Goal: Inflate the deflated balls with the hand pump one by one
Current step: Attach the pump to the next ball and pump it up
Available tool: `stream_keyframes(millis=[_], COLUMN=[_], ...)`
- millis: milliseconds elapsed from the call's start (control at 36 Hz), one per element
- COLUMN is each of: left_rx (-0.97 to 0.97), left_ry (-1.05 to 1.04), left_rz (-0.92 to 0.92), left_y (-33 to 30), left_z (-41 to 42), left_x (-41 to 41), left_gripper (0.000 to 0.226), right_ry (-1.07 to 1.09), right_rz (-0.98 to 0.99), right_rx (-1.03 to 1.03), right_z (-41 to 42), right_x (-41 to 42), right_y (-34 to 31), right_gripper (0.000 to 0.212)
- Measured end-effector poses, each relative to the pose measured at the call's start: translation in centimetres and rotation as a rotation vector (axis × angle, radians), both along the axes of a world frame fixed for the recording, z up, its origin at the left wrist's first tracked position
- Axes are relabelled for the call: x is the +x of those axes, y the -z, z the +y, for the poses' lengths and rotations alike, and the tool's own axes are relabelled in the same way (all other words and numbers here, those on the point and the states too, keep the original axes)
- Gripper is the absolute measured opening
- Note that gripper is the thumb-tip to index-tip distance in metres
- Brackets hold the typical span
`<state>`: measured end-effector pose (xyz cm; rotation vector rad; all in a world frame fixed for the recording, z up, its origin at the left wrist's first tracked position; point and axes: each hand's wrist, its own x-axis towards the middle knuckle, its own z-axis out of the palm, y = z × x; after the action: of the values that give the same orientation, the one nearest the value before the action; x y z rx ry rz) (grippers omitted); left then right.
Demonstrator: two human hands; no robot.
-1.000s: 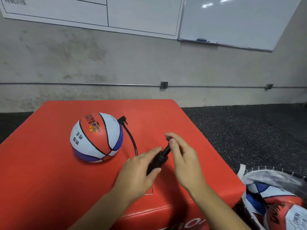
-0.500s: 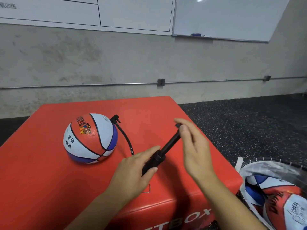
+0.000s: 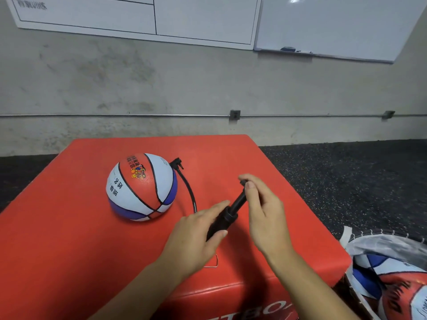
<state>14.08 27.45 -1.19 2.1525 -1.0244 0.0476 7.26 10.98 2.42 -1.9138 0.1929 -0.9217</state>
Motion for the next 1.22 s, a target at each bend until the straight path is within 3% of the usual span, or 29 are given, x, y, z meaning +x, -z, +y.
stream_keyframes(millis=[278,333,417,500,639,750,806,889,1000,1139,1222], left_rx=[-0.047,-0.087,-0.19,-0.236,-0.013,-0.089,-0.137,-0.11,-0.063,-0.183,-0.231], left_ry=[-0.02,-0.017,-0.051,-0.069,-0.088,-0.173,-0.306,-0.521,-0.627,-0.474,-0.405], left_rz=[0.003,0.018,0.056,0.079,-0.187,-0.385,-0.424,-0.363,-0.137,0.148,0.18], left_y=[-0.4,-0.5,-0.6,-0.8,-1.4,-2.5,-3.2,-4.0,-3.8,-2.8,-2.3], left_z=[0.2,0.3,0.7,1.4,3.1,5.1,6.5,8.8,11.2,12.0,11.5], left_x=[0.2,0.3,0.9,1.8,3.2,5.3,6.6,8.4,10.2,10.9,10.7], left_gripper=[0.07,0.066,0.061,0.065,0.057,0.058,0.07,0.101,0.136,0.153,0.15], right_ry=[-0.034,-0.033,-0.078,-0.13,-0.244,-0.152,-0.102,-0.041,0.019,0.05,0.052], right_rz=[0.151,0.156,0.184,0.272,0.365,0.385,0.42,0.515,0.762,0.971,0.995], right_rx=[-0.097,-0.118,0.033,0.14,0.111,0.112,0.114,0.051,-0.24,-0.439,-0.499], right_z=[1.4,1.4,2.1,2.6,3.2,3.5,3.5,3.3,3.3,3.1,2.8], right_x=[0.5,0.7,1.0,1.9,3.0,4.4,5.3,6.2,6.7,7.2,7.6], right_y=[1.8,2.1,2.8,3.2,3.5,3.8,3.8,3.9,4.3,4.7,4.6], right_gripper=[0.033,0.044,0.067,0.051,0.019,0.027,0.032,0.035,0.038,0.042,0.038])
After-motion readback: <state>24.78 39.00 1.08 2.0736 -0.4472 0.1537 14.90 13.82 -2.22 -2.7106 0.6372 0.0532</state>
